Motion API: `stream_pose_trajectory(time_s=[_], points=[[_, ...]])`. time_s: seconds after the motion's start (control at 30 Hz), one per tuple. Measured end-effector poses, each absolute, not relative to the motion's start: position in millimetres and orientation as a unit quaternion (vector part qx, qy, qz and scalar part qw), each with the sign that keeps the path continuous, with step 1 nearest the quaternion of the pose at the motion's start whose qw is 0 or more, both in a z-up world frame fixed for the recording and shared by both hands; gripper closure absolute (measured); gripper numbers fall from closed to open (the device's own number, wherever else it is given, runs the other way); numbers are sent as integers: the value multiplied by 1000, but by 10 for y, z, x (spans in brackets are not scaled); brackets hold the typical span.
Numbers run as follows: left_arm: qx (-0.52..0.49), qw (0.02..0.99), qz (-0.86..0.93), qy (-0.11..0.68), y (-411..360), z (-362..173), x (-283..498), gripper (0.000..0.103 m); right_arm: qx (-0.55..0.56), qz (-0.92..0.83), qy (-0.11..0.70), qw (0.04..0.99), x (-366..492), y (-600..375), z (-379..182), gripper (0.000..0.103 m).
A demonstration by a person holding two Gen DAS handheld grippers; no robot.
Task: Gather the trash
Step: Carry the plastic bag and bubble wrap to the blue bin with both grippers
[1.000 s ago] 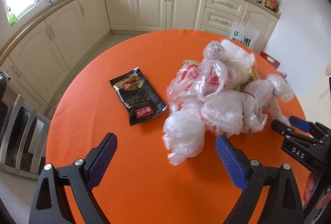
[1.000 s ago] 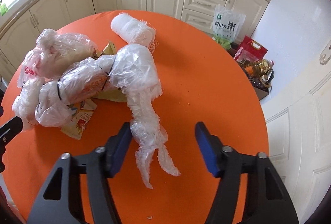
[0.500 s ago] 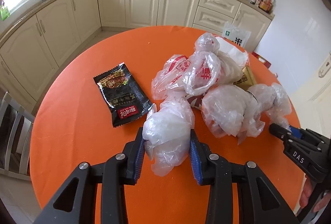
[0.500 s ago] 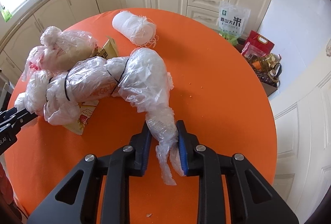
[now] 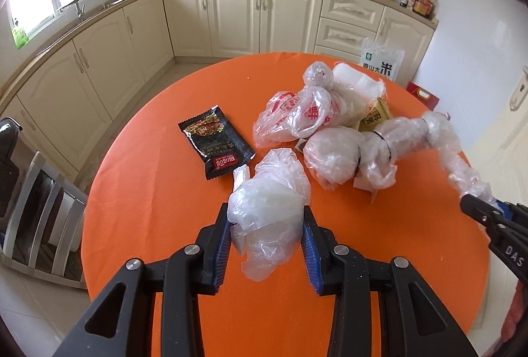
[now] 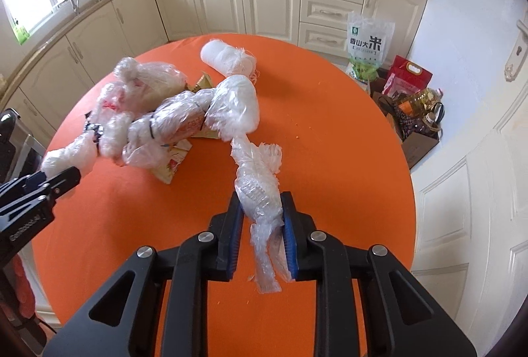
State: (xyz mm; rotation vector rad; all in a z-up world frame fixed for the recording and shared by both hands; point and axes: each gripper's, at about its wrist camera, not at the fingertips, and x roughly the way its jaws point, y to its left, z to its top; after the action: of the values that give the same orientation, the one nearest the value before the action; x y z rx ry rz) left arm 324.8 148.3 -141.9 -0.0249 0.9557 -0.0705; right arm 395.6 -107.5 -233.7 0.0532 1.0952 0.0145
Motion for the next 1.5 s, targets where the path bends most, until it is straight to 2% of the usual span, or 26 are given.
stream_pose_trajectory(time_s=[0.7,1.13,1.5], points=[[23,903,-93,420,911,-866,2367,68,44,-30,472,880,2983,-1460,-1696,82],[78,884,-203,413,-304,-724,2017,68,106,-138,456,873,2238,-2622,-1570,82],[133,843,-293,431,-1497,-1057,2119,68,157,-224,458,846,1703,-3622,-1759,82]])
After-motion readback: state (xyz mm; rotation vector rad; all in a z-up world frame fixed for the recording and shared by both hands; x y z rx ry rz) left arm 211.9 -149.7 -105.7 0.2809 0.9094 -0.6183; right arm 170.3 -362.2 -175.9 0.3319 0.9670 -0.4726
